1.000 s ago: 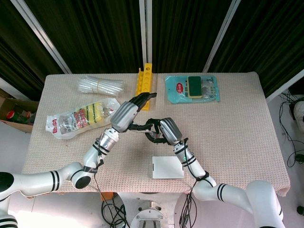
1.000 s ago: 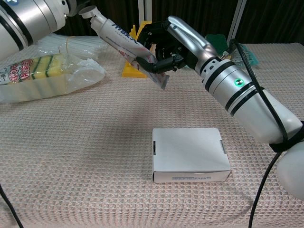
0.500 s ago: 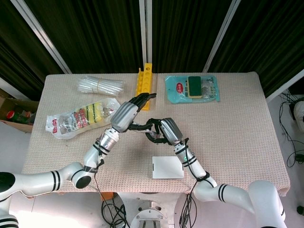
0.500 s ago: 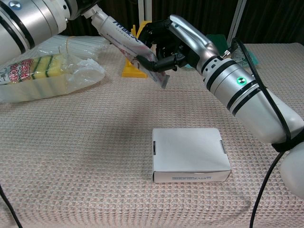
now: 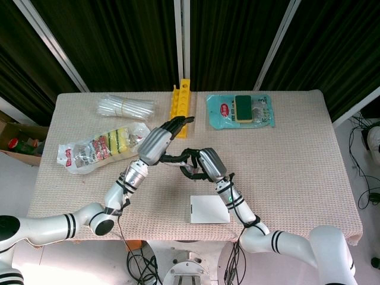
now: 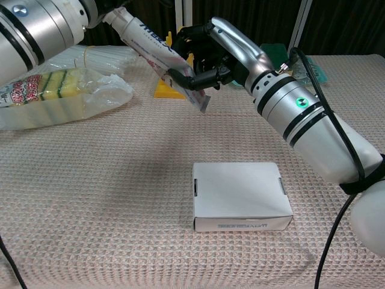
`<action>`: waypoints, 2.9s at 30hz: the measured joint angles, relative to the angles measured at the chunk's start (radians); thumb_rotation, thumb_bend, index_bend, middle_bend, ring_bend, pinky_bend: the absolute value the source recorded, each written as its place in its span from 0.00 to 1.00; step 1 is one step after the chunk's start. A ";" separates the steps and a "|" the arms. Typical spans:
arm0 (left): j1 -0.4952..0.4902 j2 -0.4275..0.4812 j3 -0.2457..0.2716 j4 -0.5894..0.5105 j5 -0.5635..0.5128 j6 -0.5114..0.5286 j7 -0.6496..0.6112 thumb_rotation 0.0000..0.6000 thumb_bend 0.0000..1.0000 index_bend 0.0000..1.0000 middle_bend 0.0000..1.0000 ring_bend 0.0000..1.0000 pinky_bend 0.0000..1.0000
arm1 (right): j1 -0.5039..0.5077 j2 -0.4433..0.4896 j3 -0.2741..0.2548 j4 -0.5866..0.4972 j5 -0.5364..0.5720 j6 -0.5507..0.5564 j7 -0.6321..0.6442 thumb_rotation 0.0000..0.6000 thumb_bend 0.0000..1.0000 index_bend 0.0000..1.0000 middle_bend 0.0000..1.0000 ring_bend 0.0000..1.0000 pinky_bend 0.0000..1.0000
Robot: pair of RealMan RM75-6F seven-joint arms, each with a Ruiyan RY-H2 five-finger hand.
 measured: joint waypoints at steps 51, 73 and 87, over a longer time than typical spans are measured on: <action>0.108 0.028 -0.049 0.034 0.005 0.154 -0.121 0.00 0.00 0.07 0.14 0.08 0.19 | -0.071 0.096 -0.027 -0.002 0.016 0.019 -0.022 1.00 0.61 1.00 0.85 0.74 0.87; 0.304 0.295 0.164 0.147 -0.037 0.083 0.188 0.00 0.00 0.08 0.14 0.08 0.19 | -0.191 0.651 -0.143 -0.378 0.282 -0.250 -0.631 1.00 0.00 0.00 0.00 0.00 0.00; 0.499 0.382 0.252 0.064 0.031 0.288 0.222 0.00 0.00 0.08 0.14 0.08 0.19 | -0.509 0.855 -0.224 -0.520 0.243 0.146 -0.612 1.00 0.00 0.00 0.00 0.00 0.00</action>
